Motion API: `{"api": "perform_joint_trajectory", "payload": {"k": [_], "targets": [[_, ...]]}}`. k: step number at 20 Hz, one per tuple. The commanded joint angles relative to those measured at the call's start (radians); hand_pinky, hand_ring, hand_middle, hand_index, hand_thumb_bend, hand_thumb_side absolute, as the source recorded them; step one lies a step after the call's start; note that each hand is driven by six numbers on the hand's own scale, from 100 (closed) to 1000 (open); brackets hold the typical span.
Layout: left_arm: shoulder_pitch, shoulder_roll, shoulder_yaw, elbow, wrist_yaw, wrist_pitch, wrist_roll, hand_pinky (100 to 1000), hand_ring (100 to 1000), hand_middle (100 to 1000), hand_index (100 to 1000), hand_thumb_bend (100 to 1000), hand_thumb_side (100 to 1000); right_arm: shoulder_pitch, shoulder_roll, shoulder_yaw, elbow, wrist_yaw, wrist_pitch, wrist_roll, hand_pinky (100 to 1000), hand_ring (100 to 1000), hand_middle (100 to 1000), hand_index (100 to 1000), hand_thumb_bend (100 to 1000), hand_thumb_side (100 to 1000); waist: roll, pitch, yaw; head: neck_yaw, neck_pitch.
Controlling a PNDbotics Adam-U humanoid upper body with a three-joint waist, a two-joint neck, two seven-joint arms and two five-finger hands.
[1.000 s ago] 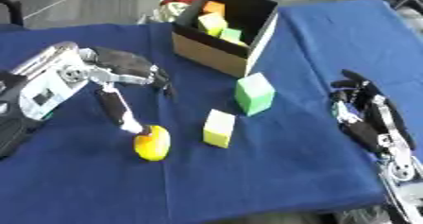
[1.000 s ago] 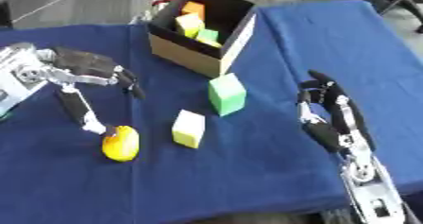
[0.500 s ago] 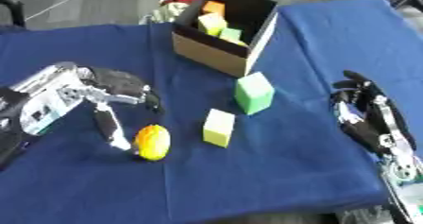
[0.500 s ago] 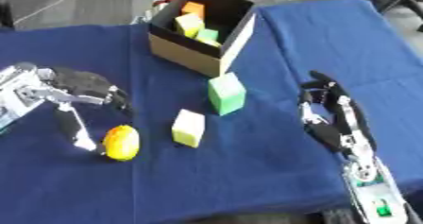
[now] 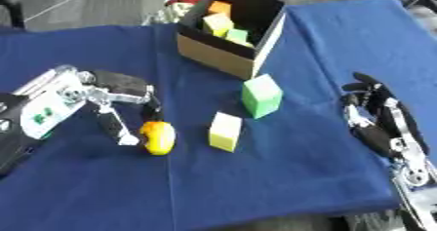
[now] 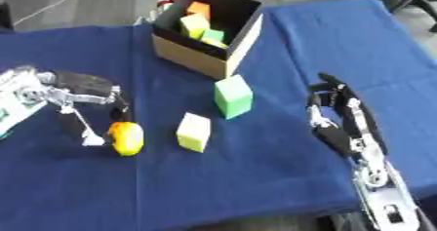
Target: Pick up objects on the table and place them in the box.
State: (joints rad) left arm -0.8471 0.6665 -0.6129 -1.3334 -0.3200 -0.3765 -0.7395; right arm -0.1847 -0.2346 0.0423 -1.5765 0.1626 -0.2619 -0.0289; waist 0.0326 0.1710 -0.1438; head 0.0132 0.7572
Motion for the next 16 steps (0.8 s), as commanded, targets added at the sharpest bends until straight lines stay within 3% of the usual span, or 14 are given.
{"api": "perform_joint_trajectory", "payload": {"k": [1,3,5,9,13,16], "targets": [[-0.075,-0.017,0.108,0.002,0.091,-0.044,-0.165,722,524,438,647,117,170,-0.008,-0.016,-0.007,-0.009,0.001,0.0,-0.002,727,662,692,894,100,309,-0.002,-0.032,0.003,-0.007,0.001],[-0.138,-0.072,0.171,0.067,0.063,0.038,-0.131,723,534,451,659,131,169,-0.006,-0.014,-0.007,-0.007,0.0,0.001,-0.001,727,661,692,894,100,308,-0.006,-0.034,0.002,-0.01,-0.001],[-0.2,-0.149,0.225,0.145,-0.031,0.077,-0.059,725,540,456,664,157,162,-0.006,-0.012,-0.006,-0.005,-0.002,0.001,-0.001,727,661,692,895,100,307,-0.011,-0.035,-0.001,-0.009,-0.002],[-0.292,-0.318,0.334,0.345,-0.337,0.1,0.136,727,553,467,672,256,151,-0.015,0.002,0.002,-0.005,-0.006,-0.001,0.007,727,661,693,895,100,310,-0.023,-0.032,-0.017,0.002,-0.007],[-0.324,-0.448,0.45,0.492,-0.646,0.148,0.383,728,559,476,685,237,132,-0.028,0.015,0.014,-0.005,-0.012,-0.002,0.018,727,660,692,895,100,305,-0.034,-0.021,-0.042,0.02,-0.018],[-0.331,-0.505,0.508,0.558,-0.775,0.218,0.556,729,566,489,701,216,127,-0.032,0.018,0.019,-0.003,-0.017,-0.001,0.024,727,660,692,895,100,305,-0.037,-0.016,-0.053,0.032,-0.022]]}}
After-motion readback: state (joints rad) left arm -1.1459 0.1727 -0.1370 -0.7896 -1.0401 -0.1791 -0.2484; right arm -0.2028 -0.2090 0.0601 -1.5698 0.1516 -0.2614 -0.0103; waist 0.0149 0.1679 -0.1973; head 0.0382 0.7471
